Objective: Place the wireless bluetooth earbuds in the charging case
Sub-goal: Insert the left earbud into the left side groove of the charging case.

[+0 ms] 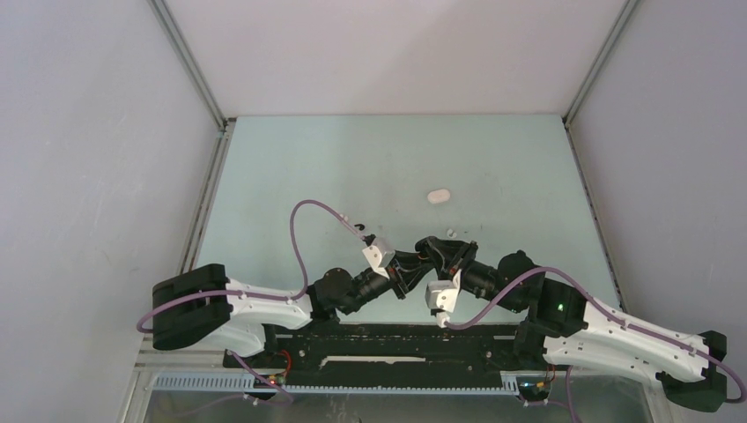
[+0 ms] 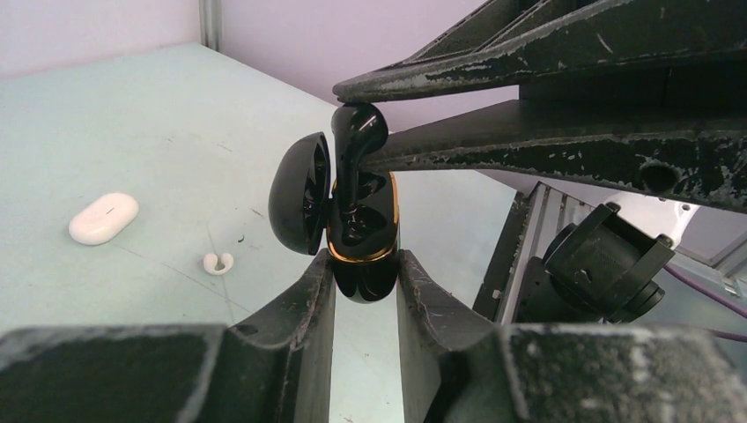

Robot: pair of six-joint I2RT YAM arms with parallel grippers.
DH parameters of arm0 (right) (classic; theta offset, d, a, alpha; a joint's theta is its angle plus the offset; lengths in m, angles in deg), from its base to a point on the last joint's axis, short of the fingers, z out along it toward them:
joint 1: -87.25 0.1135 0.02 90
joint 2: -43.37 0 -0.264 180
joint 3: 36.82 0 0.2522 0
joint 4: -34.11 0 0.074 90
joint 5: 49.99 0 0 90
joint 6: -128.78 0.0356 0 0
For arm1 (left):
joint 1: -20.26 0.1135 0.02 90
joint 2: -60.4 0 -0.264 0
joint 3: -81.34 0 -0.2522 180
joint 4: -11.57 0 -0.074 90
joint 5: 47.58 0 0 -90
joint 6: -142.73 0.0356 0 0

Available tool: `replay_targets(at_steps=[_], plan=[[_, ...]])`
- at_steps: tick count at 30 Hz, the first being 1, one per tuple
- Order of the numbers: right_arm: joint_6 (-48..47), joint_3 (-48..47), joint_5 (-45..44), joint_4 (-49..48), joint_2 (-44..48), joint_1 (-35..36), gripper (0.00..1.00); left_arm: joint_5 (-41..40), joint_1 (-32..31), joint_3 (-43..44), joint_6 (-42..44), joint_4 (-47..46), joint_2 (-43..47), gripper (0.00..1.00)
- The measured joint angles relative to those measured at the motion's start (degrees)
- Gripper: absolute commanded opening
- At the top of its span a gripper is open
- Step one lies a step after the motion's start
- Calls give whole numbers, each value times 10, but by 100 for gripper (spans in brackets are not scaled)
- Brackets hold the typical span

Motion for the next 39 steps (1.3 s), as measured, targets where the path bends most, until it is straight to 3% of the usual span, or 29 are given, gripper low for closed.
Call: replay_targets(at_steps=[39], plan=[[-15,9,7,5,1,3,0,19,0,0,1,0,0,0]])
